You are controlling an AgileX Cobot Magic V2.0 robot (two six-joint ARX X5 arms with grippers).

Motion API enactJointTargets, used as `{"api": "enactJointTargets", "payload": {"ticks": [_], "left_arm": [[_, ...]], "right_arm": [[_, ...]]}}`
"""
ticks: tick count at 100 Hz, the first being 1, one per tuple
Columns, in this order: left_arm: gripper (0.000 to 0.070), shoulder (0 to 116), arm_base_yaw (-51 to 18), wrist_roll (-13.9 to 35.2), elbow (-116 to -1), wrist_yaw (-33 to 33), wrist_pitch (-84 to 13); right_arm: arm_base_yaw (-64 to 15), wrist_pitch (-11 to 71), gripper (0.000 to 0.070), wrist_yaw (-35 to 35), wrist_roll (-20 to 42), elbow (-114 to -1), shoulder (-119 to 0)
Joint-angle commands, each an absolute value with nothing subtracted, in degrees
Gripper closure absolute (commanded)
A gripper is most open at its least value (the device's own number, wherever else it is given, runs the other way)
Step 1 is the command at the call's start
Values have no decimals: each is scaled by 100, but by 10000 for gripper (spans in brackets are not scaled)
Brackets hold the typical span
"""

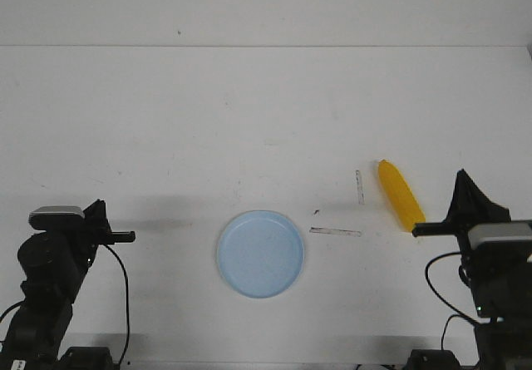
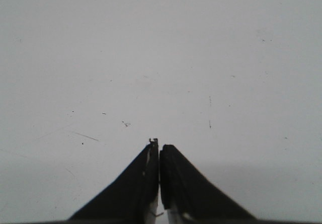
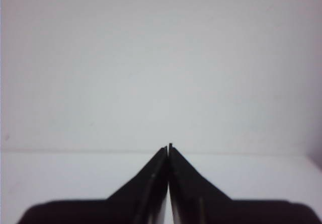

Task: Place corn on plate with both arms
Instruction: 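Lower the right gripper over the yellow corn and grasp it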

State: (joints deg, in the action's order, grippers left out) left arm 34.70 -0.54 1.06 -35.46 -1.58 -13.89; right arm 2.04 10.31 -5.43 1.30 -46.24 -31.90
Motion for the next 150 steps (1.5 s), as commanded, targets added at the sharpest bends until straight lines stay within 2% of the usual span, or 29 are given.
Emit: {"api": "enactJointTargets", "payload": {"ticks": [1,7,10,31,36,43,81,107,126,138,144,150], "left_arm": [[700,3481,-75,154,-3590,-176,-1323],[700,3481,-93,156,-3590,-176,-1328],[700,3481,-110,156,-3590,-176,-1334],[700,3481,-152,54,-3590,-176,-1435],[700,3481,-152,49,-3590,-176,-1479],[700,3481,-152,49,-3590,-174,-1542],[700,3481,-152,47,-3590,-174,-1562],[700,3481,-152,47,-3590,-176,-1559],[700,3481,-152,45,-3590,-174,-1549],[700,3481,-152,43,-3590,-174,-1531],[700,3481,-152,43,-3590,-174,-1533],[700,3481,-152,43,-3590,-176,-1533]], "right_arm": [[207,1358,686,-718,99,-5282,-3828],[207,1791,644,-873,95,-5804,-4355],[207,1997,597,-930,91,-6045,-4622],[207,3120,151,-974,-224,-7122,-6025],[207,3229,67,-985,-368,-7177,-6250],[222,3356,1,-1063,-617,-7179,-6514],[309,4510,0,-1044,-2117,-7177,-8134],[368,4499,0,-1039,-2292,-7164,-9096],[377,4504,0,-635,-2390,-7155,-9642],[377,4508,6,-642,-2384,-7153,-9815],[377,4515,51,-639,-2384,-7150,-9845],[377,4512,170,-642,-2384,-7146,-9845]]}}
